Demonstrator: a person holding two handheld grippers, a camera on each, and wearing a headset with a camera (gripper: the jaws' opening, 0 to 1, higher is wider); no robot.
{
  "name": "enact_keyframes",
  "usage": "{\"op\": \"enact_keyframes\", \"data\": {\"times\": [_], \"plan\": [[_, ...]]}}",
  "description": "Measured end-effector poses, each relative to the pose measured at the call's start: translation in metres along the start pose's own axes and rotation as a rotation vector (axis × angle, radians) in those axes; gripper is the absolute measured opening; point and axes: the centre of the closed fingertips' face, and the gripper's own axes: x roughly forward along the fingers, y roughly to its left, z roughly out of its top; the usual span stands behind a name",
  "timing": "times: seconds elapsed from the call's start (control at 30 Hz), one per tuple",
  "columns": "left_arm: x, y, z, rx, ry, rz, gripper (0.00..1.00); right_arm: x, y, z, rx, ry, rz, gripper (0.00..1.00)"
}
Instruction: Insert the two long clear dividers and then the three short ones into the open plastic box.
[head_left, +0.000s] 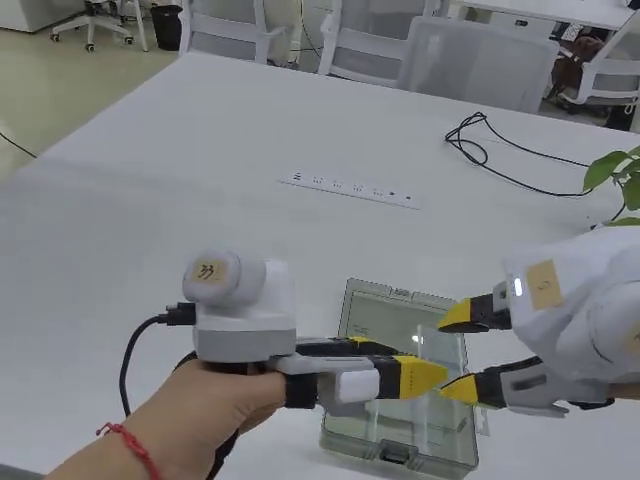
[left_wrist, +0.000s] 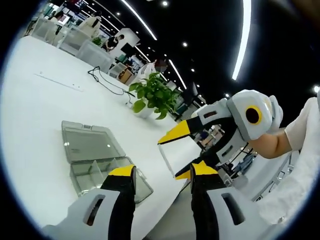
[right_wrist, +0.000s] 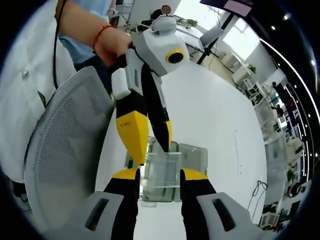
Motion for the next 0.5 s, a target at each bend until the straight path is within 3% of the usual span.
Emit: {"op": "enact_keyframes", "data": {"times": [0.2,0.5], "plan": [[0.003,-0.003,-0.001,-0.049,-0.014,-0.015,0.27,0.0,0.0,0.011,-0.023,0.001,-0.007,0.33],[0.001,-0.003,0.001,-0.091,-0.031,-0.028,0.1,0.0,-0.001,0.013,-0.057,0.029,-0.011,0.33]]}}
